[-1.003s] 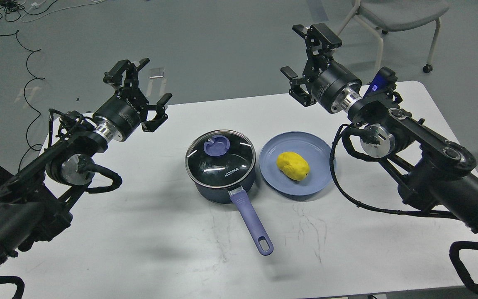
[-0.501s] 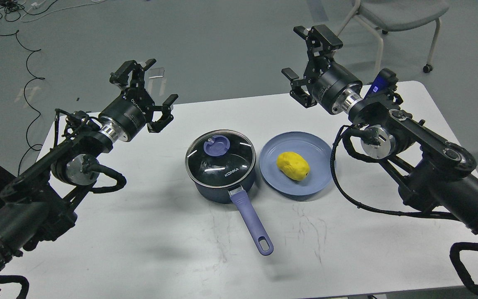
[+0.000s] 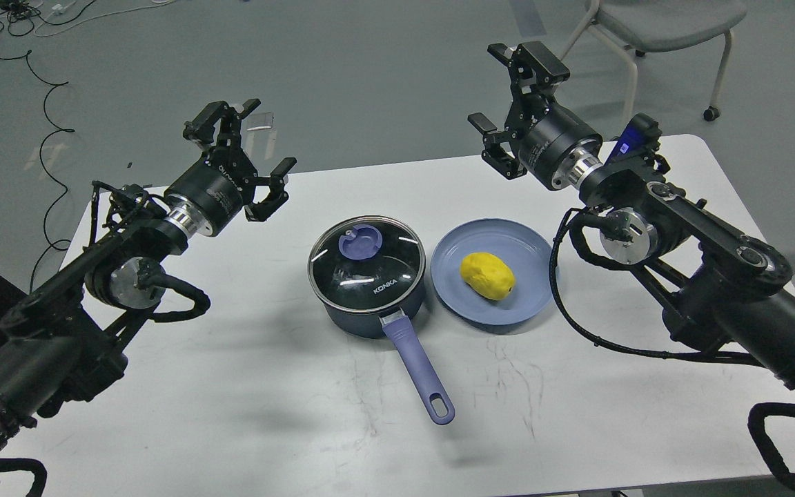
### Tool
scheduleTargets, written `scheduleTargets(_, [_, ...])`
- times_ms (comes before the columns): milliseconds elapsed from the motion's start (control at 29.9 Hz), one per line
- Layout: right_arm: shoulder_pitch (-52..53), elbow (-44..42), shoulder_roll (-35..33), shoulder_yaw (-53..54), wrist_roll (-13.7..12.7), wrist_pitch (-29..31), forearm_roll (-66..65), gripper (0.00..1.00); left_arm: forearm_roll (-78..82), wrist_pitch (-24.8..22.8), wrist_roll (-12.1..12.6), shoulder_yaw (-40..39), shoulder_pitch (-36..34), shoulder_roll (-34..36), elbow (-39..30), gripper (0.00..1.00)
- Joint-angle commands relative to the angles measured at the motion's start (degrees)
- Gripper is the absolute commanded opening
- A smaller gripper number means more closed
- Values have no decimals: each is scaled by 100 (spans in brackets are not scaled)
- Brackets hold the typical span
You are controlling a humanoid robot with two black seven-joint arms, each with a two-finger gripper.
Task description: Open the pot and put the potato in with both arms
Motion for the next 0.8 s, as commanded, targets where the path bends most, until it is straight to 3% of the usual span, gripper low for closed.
scheduleTargets(0, [-8, 1, -26, 9, 9, 0, -7, 100, 1250, 383, -273, -25, -22, 51, -203, 98])
scheduleTargets(67, [-26, 1, -43, 18, 9, 0, 1, 100, 2749, 1320, -956, -8, -31, 42, -500, 98])
scheduleTargets(134, [-35, 1, -52, 27, 18, 0, 1, 100, 3691, 1989, -1117, 45, -13, 77, -825, 98])
scheduleTargets(201, [-44, 1, -52, 27, 26, 0, 1, 100, 4230, 2264, -1118, 80, 22, 95, -1011, 98])
scheduleTargets(434, [-280, -8, -210, 211, 18, 9, 1, 100, 5198, 2335, -1118, 887, -13, 613, -1522, 98])
scheduleTargets(769, [-422, -201, -658, 414, 0, 254, 19, 100, 6780, 2484, -1144, 924, -198, 746, -1522, 97])
